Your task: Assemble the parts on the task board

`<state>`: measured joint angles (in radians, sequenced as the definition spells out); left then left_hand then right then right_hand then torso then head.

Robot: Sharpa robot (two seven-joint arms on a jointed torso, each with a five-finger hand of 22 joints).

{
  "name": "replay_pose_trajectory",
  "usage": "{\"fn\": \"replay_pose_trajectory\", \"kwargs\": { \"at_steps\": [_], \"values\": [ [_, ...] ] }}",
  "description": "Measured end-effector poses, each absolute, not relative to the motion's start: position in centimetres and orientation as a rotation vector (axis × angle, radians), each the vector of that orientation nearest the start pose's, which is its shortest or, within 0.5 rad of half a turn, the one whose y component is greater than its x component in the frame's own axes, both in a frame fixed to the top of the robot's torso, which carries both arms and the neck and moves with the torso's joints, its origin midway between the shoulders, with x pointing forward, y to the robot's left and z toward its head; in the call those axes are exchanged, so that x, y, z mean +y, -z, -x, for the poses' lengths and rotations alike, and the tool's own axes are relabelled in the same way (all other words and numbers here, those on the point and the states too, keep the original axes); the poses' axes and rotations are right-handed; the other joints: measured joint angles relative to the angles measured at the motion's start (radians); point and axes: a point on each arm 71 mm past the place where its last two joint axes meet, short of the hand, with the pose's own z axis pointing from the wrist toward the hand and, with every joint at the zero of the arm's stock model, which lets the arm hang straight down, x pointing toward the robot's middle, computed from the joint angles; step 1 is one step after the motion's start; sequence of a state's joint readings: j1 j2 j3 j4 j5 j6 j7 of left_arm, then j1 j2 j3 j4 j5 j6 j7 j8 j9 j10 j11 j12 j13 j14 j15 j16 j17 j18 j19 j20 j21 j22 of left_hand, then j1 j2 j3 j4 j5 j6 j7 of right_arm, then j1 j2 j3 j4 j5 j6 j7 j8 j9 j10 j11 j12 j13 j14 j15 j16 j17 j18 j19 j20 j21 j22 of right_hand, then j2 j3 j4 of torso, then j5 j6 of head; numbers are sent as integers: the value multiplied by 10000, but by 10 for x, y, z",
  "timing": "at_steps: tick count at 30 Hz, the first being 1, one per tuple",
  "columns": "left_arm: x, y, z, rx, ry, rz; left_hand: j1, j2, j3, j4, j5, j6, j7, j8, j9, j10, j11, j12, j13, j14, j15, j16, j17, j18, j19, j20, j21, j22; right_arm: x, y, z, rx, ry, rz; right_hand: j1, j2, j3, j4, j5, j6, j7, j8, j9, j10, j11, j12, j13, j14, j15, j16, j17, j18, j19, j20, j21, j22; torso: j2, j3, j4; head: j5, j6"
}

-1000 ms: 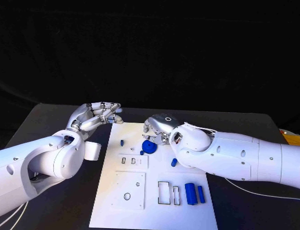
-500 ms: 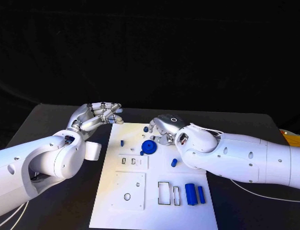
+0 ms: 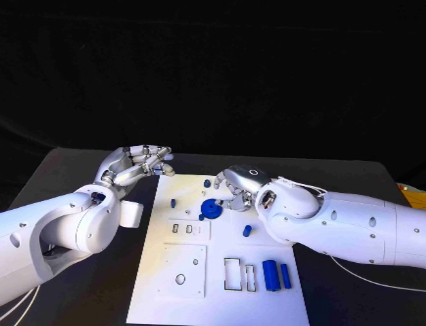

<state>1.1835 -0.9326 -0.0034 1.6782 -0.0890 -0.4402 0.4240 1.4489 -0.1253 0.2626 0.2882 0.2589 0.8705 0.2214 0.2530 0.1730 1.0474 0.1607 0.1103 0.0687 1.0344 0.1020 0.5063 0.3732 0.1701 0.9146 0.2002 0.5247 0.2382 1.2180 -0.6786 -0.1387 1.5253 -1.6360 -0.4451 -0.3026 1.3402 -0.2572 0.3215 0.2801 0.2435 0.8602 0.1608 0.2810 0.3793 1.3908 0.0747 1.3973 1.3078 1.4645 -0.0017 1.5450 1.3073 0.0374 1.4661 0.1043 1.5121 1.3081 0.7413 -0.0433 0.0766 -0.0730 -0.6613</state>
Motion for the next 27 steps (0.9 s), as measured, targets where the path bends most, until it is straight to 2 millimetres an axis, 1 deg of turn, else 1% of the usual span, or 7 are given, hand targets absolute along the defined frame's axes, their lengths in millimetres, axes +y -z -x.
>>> {"fn": "replay_pose_trajectory", "kwargs": {
  "at_steps": [3, 5, 7, 13, 17, 19, 27],
  "values": [
    [213, 156, -464, 13442, 15115, 10209, 0, 0, 0, 0, 0, 0, 0, 0, 0, 0, 0, 0, 0, 0, 0, 0, 0, 1, 0, 0, 0, 0, -122, 201, -470, 15935, -5971, 2498, -21, -21, -141, 2, 0, -66, 29, -40, 0, -17, 17, -20, 0, 36, 36, 0, 0, 0, -2, 2, 0, 0, -2, 0, 14, -14, -1],
    [213, 156, -464, 13444, 15115, 10209, 0, 0, 0, 0, 0, 0, 0, 0, 0, 0, 0, 0, 0, 0, 0, 0, -1, 0, 0, 0, 0, 0, -120, 202, -468, 16101, -6086, 2482, -21, -21, -237, -1, 0, -171, 34, -78, 0, -53, 53, -20, 0, 36, 36, 0, 0, 1, -1, 71, 0, -1, -3, -6, 22, -17, -7],
    [213, 156, -464, 13445, 15115, 10210, 0, 0, 0, 0, 0, 0, 0, 0, 0, 0, 0, 0, 0, 0, 0, 0, -1, 0, 0, 0, 0, 0, -118, 203, -467, 16228, -6168, 2467, -73, 31, -237, 0, 0, -171, 34, -78, 0, -53, 53, -19, 0, 0, 72, 0, 0, 1, -1, 71, 0, -1, -3, -7, 27, -17, -12],
    [213, 157, -464, 13451, 15113, 10213, 0, 0, -1, 0, 0, 0, 0, 0, 0, 0, 0, 0, 0, 0, 0, 0, -2, -1, 0, 0, 0, -1, -112, 208, -465, 16550, -6368, 2421, -73, 31, -280, -12, 0, -171, 34, -78, 0, -53, 53, -19, 0, 0, 72, 0, 0, 2, -1, 71, 0, -1, 2, -12, 28, -4, -23],
    [213, 157, -464, 13456, 15111, 10216, 0, 0, -1, 0, 0, 0, 0, 0, 0, 0, 0, 0, 0, 0, 0, 0, -2, 0, 0, 0, 0, -1, -109, 212, -464, 16743, -6469, 2384, -73, 31, -297, -6, 41, -170, 34, -78, 1, -53, 53, -19, 0, 0, 72, 0, 0, 2, -1, 70, 0, -2, 7, -18, 34, 6, -51],
    [214, 157, -463, 13457, 15107, 10219, 0, 0, -1, 0, 0, 0, 0, 0, 0, 0, 0, 0, 0, 0, 0, 0, 8, -1, -35, 36, 41, 5, -108, 213, -463, 16807, -6503, 2375, -73, 31, -322, -31, 41, -170, 34, -78, 1, -53, 53, -19, -1, 0, 72, 0, 0, 2, -1, 70, 0, -2, 9, -19, 35, 12, -68],
    [214, 157, -463, 13462, 15094, 10227, 0, 0, -1, 0, 0, 0, 0, 0, 0, 0, 0, 0, 0, 0, 0, 0, 14, 0, -35, 36, 39, 13, -108, 215, -464, 16937, -6526, 2319, -30, 74, -331, -40, 102, -171, 34, -78, 12, -53, 53, -19, -1, 0, 72, 0, 8, 1, -1, 70, 0, -3, 10, -19, 29, 35, -95]
  ]
}}
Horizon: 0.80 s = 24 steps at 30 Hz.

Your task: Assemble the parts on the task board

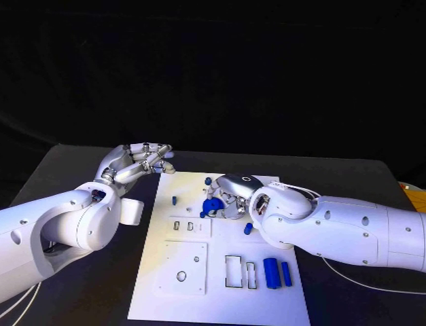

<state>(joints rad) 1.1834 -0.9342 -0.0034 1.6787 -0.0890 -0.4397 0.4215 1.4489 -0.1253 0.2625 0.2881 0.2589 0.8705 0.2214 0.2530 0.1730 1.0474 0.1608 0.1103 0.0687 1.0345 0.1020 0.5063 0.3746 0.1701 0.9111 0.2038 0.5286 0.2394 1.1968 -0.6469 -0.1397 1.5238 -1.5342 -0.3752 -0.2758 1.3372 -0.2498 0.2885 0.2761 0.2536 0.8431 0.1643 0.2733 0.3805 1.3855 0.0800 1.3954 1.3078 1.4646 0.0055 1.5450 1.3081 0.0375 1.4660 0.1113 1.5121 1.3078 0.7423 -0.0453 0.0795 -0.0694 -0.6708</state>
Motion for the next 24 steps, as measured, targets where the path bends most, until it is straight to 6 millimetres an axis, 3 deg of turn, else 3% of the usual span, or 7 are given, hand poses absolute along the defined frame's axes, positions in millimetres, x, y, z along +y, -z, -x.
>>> {"fn": "replay_pose_trajectory", "kwargs": {
  "at_steps": [24],
  "values": [
    [214, 157, -463, 13493, 15072, 10249, 0, 0, 0, 0, 0, 0, 0, 0, 0, 0, 0, -35, 0, -37, 37, 0, 12, 0, 0, 0, -1, -2, -113, 217, -467, 16956, -6366, 2360, 532, 345, 115, -366, 77, 111, 2, 50, 88, 38, 34, 107, 0, 0, -1, 41, -2, 0, 0, -1, 0, -3, 1, 14, -15, -56, -5]
  ]
}}
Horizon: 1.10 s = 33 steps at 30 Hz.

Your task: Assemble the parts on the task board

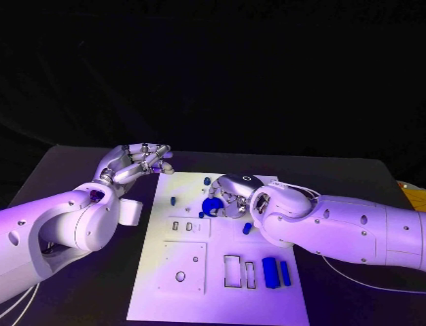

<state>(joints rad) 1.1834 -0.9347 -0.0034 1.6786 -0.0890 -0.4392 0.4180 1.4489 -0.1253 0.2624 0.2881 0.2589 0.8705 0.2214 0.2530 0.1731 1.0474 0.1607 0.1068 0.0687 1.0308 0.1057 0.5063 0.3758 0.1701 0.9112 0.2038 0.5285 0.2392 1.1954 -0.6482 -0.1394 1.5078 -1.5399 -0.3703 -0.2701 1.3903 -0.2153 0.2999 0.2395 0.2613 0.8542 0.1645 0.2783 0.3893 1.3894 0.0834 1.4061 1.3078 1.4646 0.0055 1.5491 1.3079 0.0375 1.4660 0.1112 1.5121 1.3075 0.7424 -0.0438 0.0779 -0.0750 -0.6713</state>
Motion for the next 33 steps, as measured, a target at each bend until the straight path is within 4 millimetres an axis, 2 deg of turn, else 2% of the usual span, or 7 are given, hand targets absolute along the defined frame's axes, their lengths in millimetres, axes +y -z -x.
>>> {"fn": "replay_pose_trajectory", "kwargs": {
  "at_steps": [5, 7, 17, 20, 25, 28, 33],
  "values": [
    [214, 157, -463, 13499, 15071, 10253, 0, 0, 0, 0, 0, 0, 0, 0, 0, 0, 0, 1, 0, 0, 0, 0, -1, 0, 0, 0, 0, 8, -112, 217, -467, 16878, -6331, 2494, 140, 38, 125, -124, -472, 80, -13, 77, 26, 36, -36, 0, 0, 0, 0, 0, -1, -38, 0, 0, 37, -1, -2, -1, 5, -12, -18],
    [214, 157, -463, 13501, 15070, 10254, 0, 0, 0, 0, 0, 0, 0, 0, 0, 0, 0, 1, 0, 0, 0, 0, -1, 0, 0, 0, 0, 8, -112, 217, -467, 16841, -6298, 2563, 158, 48, 132, -170, -489, 79, -12, 77, 31, 36, -36, 0, 0, 0, 0, 0, -1, -154, 0, 0, 38, -1, -4, -2, 9, -13, -25],
    [215, 157, -463, 13507, 15053, 10264, 0, 0, 28, 29, 0, 0, 0, 0, -9, 0, 0, 2, 0, -36, -36, 40, 11, 0, 0, 0, -1, 7, -114, 216, -468, 16663, -6110, 2882, 206, -6, 146, -234, -538, 75, -9, 75, 35, 36, -36, -1, 0, 0, 0, 0, -2, -155, 0, 0, 77, -2, -10, -2, 9, -7, -24],
    [215, 157, -464, 13510, 15050, 10267, 0, 0, 29, 29, 0, 0, 0, 0, -9, 0, 0, 2, 0, -36, -36, 40, 11, 0, 0, 0, -1, 7, -114, 215, -468, 16644, -6088, 2937, 206, -6, 159, -298, -396, 74, -8, 73, 34, 35, -36, 0, 0, 0, 0, -1, -2, -154, 0, -1, 77, -2, -10, -2, 9, -11, -20],
    [215, 157, -464, 13532, 15039, 10281, -42, -42, 56, 1, 0, -73, 1, 0, -9, 0, 0, -34, 0, -76, 3, 40, 20, -1, -77, 2, -1, 15, -114, 215, -468, 16631, -6059, 3024, 245, -47, 234, -375, 149, 58, 7, 37, 19, 90, -4, 90, 0, 0, 0, -1, -3, -154, 0, -1, 77, -2, -10, -2, 15, -14, -20],
    [215, 157, -464, 13559, 15033, 10294, -54, -53, 56, 2, 0, -72, 1, 0, -9, 0, 0, -33, 0, -91, 18, 40, 20, -1, -77, 2, -1, 15, -113, 215, -467, 16620, -6055, 3068, 245, -47, 344, -454, 634, 90, -17, 41, 19, 324, -38, 306, 0, 1, 0, 37, -3, -154, 0, -1, 154, 3, -10, -2, 15, -20, -20],
    [215, 158, -464, 13601, 15029, 10310, -54, -53, 55, 2, 0, -72, 1, 0, -9, 0, 0, -33, 0, -127, -18, 39, 20, -1, -77, 2, -1, 15, -112, 214, -467, 16580, -6055, 3132, 261, -66, 554, -491, 1038, 232, -22, 124, 20, 360, -72, 358, 0, 0, 0, 38, -3, -153, 0, 0, 196, 6, -12, -5, 19, -22, -26]
  ]
}}
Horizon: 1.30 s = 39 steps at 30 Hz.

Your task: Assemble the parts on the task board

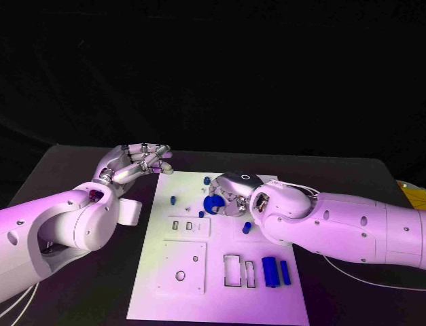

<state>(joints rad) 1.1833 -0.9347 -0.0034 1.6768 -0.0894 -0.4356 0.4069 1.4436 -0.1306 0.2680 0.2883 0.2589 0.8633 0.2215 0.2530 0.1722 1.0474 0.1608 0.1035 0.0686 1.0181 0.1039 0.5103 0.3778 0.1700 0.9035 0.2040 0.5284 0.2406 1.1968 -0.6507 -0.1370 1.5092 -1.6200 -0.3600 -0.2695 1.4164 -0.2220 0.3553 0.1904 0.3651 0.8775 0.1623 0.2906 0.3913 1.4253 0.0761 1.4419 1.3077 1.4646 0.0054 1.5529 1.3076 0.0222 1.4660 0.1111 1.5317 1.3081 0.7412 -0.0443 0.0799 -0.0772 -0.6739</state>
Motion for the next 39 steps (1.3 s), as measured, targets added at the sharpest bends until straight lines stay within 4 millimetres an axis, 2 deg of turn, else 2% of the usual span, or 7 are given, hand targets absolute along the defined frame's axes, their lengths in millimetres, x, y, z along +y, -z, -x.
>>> {"fn": "replay_pose_trajectory", "kwargs": {
  "at_steps": [4, 8, 14, 31, 39],
  "values": [
    [215, 158, -464, 13629, 15018, 10325, 0, 0, 0, 0, 0, 0, 0, 0, 0, 0, 0, 0, 0, 0, 0, 0, 0, 0, 0, 0, 0, 0, -111, 214, -466, 16521, -6076, 3183, -31, -56, 256, -72, 486, 88, 17, 31, 1, 53, -52, 40, 0, 0, 0, 0, 0, 0, 0, 0, 73, -1, -3, -3, 1, 1, 0],
    [215, 158, -464, 13654, 15011, 10338, 0, 0, 0, 0, 0, 0, 0, 0, -6, 0, 0, 0, 0, 0, 0, 0, 0, 0, -31, 32, 0, 0, -111, 213, -465, 16438, -6086, 3223, -19, -88, 355, -61, 750, 117, -9, 31, 1, 88, -87, 81, 0, 0, 0, 0, -1, 0, 0, 0, 73, -1, -3, -3, -1, 12, 12],
    [214, 159, -464, 13685, 15011, 10351, 0, 0, 0, 0, 0, 0, 0, 0, -8, 0, 0, 0, 0, 0, 0, 0, -2, 0, -31, 32, 0, -1, -111, 213, -463, 16228, -6103, 3276, -75, -138, 382, -87, 762, 214, -106, 31, 4, 122, -53, 80, 0, 0, 0, 0, -2, 0, 0, 0, 114, -2, -2, -4, -4, 21, 32],
    [214, 159, -464, 13725, 15011, 10366, 0, 0, 0, 0, 0, 1, 0, 0, -7, 0, 0, 1, 0, 1, 0, 0, -3, -1, -31, 32, -1, -3, -105, 202, -458, 15228, -6235, 3340, -168, -126, 408, -60, 756, 282, -104, 72, 5, 158, -89, 117, 0, 0, 0, -1, -2, 1, 0, 0, 153, -4, 5, -4, -5, 23, 55],
    [214, 159, -464, 13740, 15028, 10365, 0, 0, 0, 0, 0, 1, 0, 0, -7, 0, 0, 1, 0, -5, 7, 0, -2, 0, -31, 32, -1, -3, -100, 199, -463, 14906, -6237, 3343, -188, -147, 408, -59, 738, 287, -109, 66, 5, 158, -89, 116, 0, 0, 0, -1, -2, 1, 0, -1, 221, -5, 8, -10, 2, 13, 58]
  ]
}}
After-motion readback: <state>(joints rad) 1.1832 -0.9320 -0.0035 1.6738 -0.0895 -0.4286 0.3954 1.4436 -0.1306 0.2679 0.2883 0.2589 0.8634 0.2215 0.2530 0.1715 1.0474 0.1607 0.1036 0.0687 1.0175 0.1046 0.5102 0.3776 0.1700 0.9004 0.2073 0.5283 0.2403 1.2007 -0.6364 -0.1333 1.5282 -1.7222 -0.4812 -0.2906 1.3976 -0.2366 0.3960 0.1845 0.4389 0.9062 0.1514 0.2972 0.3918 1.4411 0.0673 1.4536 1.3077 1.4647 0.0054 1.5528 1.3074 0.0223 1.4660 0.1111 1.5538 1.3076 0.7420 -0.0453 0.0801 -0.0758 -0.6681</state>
